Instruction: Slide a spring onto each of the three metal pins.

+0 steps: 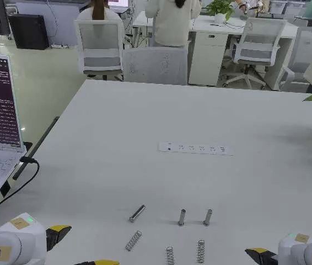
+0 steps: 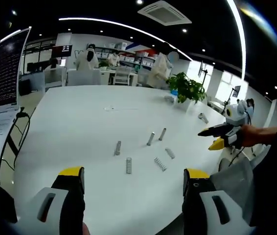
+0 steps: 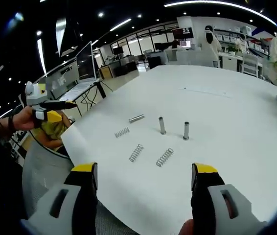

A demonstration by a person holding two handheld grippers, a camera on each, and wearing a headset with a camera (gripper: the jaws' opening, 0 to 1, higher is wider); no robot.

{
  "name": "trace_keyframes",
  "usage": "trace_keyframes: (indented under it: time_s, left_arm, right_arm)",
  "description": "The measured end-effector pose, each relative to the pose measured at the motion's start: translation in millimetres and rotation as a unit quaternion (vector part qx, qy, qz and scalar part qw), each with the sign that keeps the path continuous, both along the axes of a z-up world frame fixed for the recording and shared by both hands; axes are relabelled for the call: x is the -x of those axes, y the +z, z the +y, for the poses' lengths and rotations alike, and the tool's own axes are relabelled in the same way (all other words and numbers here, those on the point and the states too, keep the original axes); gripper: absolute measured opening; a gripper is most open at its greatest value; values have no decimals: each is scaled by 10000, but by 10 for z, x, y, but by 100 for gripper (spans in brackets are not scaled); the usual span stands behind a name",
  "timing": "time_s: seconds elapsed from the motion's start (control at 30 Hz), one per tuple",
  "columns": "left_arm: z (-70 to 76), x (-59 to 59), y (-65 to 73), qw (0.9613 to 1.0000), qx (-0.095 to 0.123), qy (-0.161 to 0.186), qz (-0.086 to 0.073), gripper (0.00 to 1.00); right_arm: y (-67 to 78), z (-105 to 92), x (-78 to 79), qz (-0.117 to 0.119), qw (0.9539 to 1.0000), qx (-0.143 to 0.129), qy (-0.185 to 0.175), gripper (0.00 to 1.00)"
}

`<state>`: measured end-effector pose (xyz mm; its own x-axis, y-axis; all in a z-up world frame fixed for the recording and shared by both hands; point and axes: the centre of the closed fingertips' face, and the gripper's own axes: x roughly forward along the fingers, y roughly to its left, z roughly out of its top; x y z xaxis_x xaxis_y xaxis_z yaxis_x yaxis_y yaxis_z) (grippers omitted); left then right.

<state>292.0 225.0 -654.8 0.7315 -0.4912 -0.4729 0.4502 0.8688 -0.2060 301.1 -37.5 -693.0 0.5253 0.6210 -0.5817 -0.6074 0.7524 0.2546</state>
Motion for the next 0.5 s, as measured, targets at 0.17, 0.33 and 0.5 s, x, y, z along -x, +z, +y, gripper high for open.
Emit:
trace_keyframes:
  time_s: [0.17, 0.33, 0.5]
  left_arm:
    - [18, 11, -7, 10000, -16, 8, 11, 79]
    - [38, 11, -9, 10000, -38, 10, 9, 80]
    - [44, 6, -7, 10000, -60, 8, 1, 80]
  right_arm:
    - [-10, 11, 11, 23, 10000, -6, 4, 74]
    - [-24, 15, 23, 55, 10000, 4, 22, 75]
    - [-17, 35, 26, 42, 10000, -14, 65, 76]
